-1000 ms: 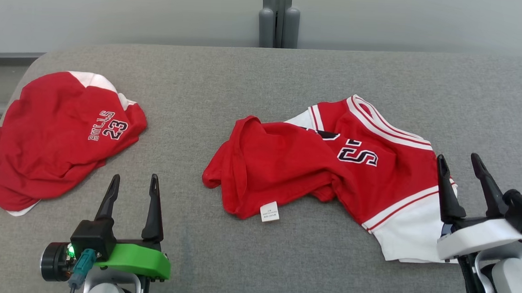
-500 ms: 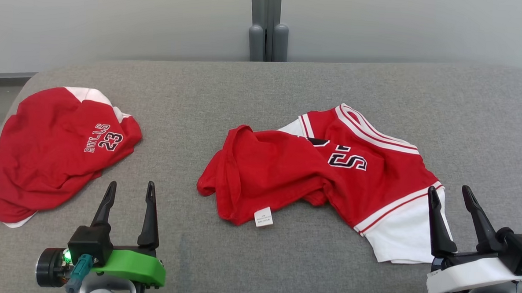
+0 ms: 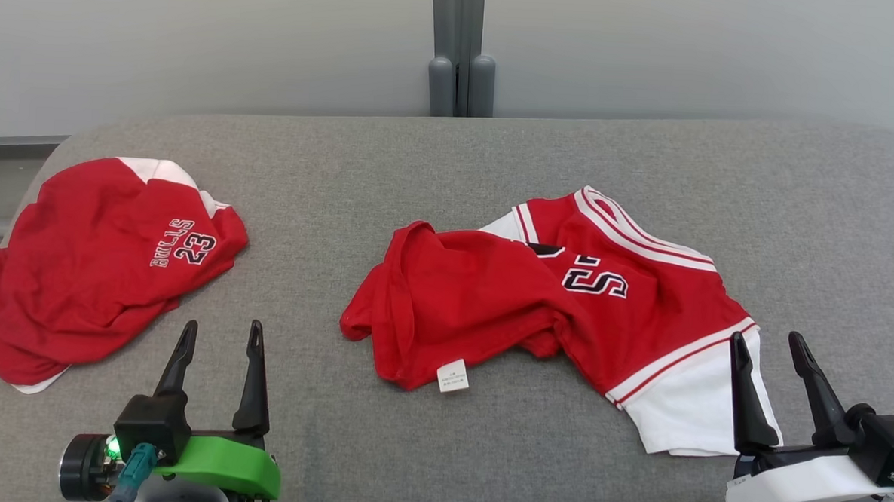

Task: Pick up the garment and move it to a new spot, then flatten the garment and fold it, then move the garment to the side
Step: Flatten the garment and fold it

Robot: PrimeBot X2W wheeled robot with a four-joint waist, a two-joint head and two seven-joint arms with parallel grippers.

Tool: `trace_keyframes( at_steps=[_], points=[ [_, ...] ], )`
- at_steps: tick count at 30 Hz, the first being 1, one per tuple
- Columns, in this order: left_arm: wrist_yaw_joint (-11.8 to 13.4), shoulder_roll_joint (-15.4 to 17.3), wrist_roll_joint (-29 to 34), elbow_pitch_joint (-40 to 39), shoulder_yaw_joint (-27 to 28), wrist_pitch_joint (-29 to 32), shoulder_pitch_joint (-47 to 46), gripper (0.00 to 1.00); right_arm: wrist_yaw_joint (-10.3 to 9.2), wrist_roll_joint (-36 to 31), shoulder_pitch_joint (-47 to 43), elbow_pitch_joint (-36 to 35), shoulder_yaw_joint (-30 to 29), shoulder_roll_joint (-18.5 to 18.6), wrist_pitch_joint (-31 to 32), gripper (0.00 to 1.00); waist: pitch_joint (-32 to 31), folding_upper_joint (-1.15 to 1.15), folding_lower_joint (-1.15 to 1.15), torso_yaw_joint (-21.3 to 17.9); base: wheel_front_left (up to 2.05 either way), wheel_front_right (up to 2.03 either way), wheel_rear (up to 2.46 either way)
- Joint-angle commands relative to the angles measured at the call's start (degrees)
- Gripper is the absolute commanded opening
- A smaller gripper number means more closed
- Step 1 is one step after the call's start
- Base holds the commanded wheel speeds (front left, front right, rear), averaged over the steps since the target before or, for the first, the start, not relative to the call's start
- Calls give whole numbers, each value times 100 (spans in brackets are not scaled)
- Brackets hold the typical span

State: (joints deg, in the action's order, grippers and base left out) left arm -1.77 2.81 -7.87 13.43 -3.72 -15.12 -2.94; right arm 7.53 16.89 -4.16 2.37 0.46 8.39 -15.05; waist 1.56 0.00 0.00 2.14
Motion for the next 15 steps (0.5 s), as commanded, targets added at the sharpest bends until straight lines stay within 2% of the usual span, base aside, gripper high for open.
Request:
trace_keyframes(
  at_steps=[1, 15],
  points=[
    [5, 17, 7, 0, 1, -3, 71, 100, -8, -43, -57, 6, 12, 5, -18, 100, -7, 0, 0, 3, 0, 0, 0],
    [30, 17, -14, -14, -18, -3, 98, 100, -8, -59, -21, 105, 54, 36, -18, 100, -19, 0, 0, 5, 0, 0, 0]
  ],
)
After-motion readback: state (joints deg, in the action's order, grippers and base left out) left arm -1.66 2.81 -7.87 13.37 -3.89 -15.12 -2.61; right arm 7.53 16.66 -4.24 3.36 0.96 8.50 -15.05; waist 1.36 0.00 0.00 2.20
